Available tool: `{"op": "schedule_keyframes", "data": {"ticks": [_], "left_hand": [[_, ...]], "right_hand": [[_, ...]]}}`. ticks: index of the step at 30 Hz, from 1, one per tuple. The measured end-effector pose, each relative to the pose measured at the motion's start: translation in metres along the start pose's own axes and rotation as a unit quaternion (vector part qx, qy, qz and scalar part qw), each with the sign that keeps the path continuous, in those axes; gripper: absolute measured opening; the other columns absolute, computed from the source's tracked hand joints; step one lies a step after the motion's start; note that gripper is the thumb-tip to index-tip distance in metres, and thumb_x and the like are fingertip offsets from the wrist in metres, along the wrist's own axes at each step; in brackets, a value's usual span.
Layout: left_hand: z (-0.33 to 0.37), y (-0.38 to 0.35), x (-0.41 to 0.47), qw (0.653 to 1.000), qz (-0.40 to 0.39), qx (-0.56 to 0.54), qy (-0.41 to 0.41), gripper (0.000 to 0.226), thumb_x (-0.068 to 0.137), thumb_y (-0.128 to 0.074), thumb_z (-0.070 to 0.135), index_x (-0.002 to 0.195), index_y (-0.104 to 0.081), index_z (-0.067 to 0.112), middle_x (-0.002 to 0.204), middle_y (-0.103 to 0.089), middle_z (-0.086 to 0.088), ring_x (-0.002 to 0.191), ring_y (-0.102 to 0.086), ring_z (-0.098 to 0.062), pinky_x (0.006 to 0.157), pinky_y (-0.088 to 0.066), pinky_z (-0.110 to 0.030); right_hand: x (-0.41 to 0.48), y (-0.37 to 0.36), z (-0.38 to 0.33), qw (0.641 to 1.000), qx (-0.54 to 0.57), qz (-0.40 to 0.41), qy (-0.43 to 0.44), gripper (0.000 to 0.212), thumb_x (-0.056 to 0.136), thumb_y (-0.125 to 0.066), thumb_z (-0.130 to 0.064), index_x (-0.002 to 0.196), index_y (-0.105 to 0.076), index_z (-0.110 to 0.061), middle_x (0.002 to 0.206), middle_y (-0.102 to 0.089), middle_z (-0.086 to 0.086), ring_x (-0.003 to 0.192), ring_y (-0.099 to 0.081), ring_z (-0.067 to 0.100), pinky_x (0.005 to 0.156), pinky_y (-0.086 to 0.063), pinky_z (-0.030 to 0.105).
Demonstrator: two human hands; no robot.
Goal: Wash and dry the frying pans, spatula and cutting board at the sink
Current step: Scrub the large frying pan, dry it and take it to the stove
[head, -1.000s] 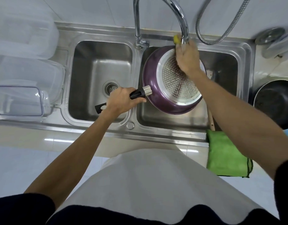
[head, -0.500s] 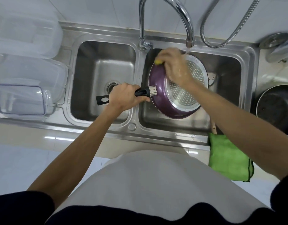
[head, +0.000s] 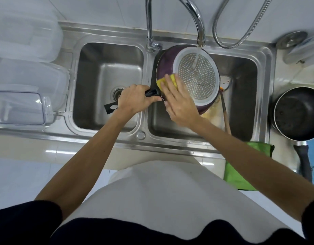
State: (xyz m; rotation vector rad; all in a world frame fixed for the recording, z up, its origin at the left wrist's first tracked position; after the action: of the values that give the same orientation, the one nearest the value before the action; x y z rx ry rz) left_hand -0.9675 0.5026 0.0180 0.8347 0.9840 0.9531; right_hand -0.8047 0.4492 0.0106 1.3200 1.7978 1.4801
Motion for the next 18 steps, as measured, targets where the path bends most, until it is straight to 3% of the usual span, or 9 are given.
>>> {"op": "schedule_keyframes", "data": {"ticks": [5,8,10,12,15,16,18], "left_hand": [[-0.004,-0.007,-0.002,0.997,-0.039,-0.067,0.023,0.064,0.077,-0.059,0.078,0.083,-0.069,0.015,0.067,-0.065,-0.002,0.069,-0.064,-0.026,0.065,-0.053,-0.039],[-0.002,-0.007,-0.003,0.994,-0.043,-0.099,0.031,0.062,0.082,-0.062,0.070,0.077,-0.065,0.008,0.061,-0.060,-0.002,0.060,-0.059,-0.019,0.056,-0.044,-0.030],[-0.008,-0.005,-0.003,0.992,-0.041,-0.114,0.044,0.062,0.083,-0.064,0.067,0.075,-0.064,0.005,0.056,-0.054,0.001,0.052,-0.051,-0.011,0.050,-0.036,-0.025],[-0.014,-0.005,-0.005,0.987,-0.044,-0.151,0.044,0.061,0.083,-0.067,0.062,0.066,-0.056,0.004,0.051,-0.043,0.006,0.046,-0.041,-0.008,0.049,-0.031,-0.026],[-0.018,-0.008,-0.013,0.978,-0.045,-0.200,0.032,0.060,0.082,-0.072,0.056,0.055,-0.039,0.014,0.048,-0.033,0.009,0.041,-0.032,-0.007,0.049,-0.027,-0.026],[-0.019,-0.009,-0.015,0.976,-0.043,-0.210,0.032,0.061,0.082,-0.073,0.057,0.055,-0.036,0.016,0.048,-0.032,0.009,0.041,-0.031,-0.007,0.049,-0.026,-0.027],[-0.025,-0.010,-0.017,0.971,-0.035,-0.232,0.036,0.062,0.080,-0.073,0.058,0.056,-0.035,0.016,0.050,-0.031,0.009,0.044,-0.028,-0.007,0.051,-0.026,-0.028]], "right_hand": [[-0.072,-0.010,0.008,0.996,-0.084,0.004,0.008,0.070,0.091,-0.054,-0.002,0.157,-0.033,-0.012,0.165,-0.023,0.011,0.152,-0.015,0.043,0.122,-0.018,0.060],[-0.104,0.007,0.038,0.993,-0.062,0.041,-0.089,0.077,0.089,-0.058,0.004,0.158,-0.027,-0.013,0.164,-0.021,0.012,0.152,-0.018,0.043,0.123,-0.017,0.059],[-0.115,0.025,0.064,0.974,0.035,0.108,-0.196,0.066,0.098,-0.048,0.002,0.159,-0.022,-0.006,0.165,-0.019,0.012,0.153,-0.019,0.037,0.122,-0.021,0.058],[-0.118,0.032,0.103,0.904,0.166,0.179,-0.350,0.054,0.105,-0.037,-0.007,0.158,-0.026,-0.003,0.164,-0.025,0.009,0.153,-0.025,0.027,0.124,-0.023,0.051],[-0.111,0.033,0.142,0.755,0.330,0.199,-0.530,0.051,0.102,-0.037,-0.029,0.152,-0.045,-0.022,0.154,-0.048,-0.006,0.143,-0.041,0.006,0.123,-0.029,0.039],[-0.103,0.034,0.147,0.727,0.362,0.199,-0.548,0.050,0.100,-0.038,-0.030,0.149,-0.049,-0.026,0.150,-0.052,-0.011,0.140,-0.044,0.002,0.122,-0.029,0.034],[-0.084,0.039,0.155,0.720,0.385,0.191,-0.545,0.046,0.100,-0.043,-0.029,0.144,-0.056,-0.028,0.143,-0.057,-0.015,0.134,-0.048,-0.003,0.120,-0.032,0.026]]}}
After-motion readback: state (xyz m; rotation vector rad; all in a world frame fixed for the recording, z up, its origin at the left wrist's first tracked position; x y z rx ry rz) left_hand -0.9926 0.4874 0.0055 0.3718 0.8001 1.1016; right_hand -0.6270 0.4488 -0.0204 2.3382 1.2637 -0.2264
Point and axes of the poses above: each hand's wrist, its own x-axis towards the middle knuckle, its own y-axis out of the back of the hand, z = x × y, the point moved 6 cm from there along x, towards the middle knuckle
